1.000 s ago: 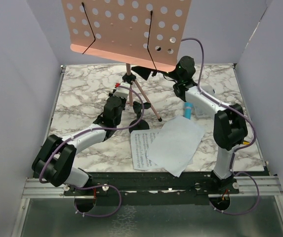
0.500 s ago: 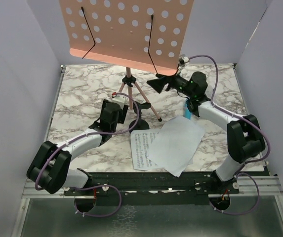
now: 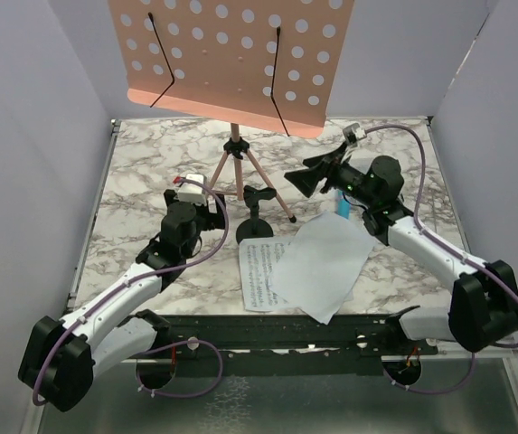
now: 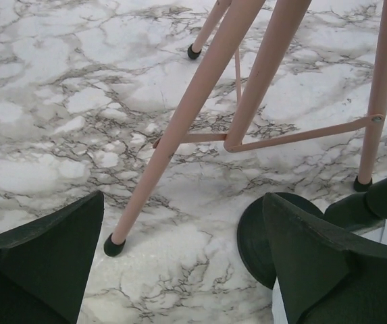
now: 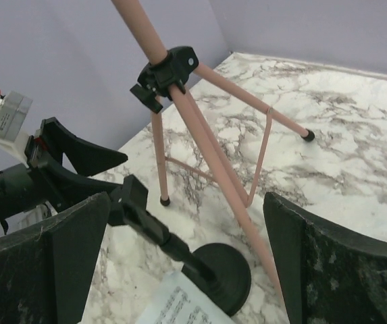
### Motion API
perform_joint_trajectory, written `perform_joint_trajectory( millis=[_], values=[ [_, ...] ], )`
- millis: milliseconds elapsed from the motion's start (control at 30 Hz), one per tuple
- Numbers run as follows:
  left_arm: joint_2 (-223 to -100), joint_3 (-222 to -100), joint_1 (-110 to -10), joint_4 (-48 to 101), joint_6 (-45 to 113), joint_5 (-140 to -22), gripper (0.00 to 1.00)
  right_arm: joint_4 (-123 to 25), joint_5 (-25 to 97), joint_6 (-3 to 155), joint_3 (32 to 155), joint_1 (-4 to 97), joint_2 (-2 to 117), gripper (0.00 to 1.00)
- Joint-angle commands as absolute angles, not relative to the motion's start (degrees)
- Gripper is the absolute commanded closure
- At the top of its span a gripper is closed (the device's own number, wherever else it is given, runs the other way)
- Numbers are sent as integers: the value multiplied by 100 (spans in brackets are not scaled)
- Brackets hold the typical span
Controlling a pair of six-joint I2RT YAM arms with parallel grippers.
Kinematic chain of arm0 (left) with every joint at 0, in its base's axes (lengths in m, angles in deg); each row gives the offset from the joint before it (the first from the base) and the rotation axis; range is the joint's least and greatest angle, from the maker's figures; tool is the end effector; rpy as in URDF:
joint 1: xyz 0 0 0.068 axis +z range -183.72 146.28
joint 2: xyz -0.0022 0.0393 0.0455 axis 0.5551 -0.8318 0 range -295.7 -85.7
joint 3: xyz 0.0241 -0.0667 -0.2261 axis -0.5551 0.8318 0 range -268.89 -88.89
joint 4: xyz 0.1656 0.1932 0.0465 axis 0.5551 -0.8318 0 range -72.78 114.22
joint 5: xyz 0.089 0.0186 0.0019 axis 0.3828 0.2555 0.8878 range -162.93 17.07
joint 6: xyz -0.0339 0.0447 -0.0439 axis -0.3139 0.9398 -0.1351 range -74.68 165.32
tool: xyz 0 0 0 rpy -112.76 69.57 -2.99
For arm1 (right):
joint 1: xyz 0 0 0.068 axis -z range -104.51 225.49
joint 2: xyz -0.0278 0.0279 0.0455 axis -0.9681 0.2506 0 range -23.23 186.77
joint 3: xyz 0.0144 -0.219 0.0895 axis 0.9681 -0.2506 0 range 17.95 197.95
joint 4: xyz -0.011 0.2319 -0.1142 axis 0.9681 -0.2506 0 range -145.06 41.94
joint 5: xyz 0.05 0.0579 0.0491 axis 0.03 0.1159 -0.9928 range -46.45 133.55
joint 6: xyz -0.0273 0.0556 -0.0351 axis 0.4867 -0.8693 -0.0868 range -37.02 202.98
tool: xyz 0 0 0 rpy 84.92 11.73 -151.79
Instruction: Set up the instrument practice props
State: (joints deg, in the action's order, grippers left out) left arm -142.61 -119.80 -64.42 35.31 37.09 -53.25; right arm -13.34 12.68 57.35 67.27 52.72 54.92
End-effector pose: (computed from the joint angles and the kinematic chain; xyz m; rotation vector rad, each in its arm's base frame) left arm 0.2378 -0.1184 0.2181 0.1155 1.8148 -0.1669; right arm 0.3002 0.1585 0.2842 -0.4241 1.5206 1.0658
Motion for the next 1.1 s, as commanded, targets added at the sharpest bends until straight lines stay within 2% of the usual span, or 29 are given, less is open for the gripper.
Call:
perform_joint_trajectory(
  millis=[0,233,500,700,1067],
  values=[
    [-13895,-11712,-6395,3359,2681,-5523,1,-2287,1776,5855,6235,5272,4684,0],
    [-13815,-11824,-6363,2462,1532,-5881,1,-3431,2303,5942,5652,5272,3255,0],
    [-14194,-11949,-6162,2147,1569,-6660,1,-4472,2142,5850,5851,5275,2298,0],
    [-14534,-12234,-5670,2167,1531,-7525,1,-5025,1968,5678,6566,5274,2193,0],
    [-14855,-12475,-4790,2847,1427,-8963,1,-5566,2766,5604,8286,5272,2774,0]
  ],
)
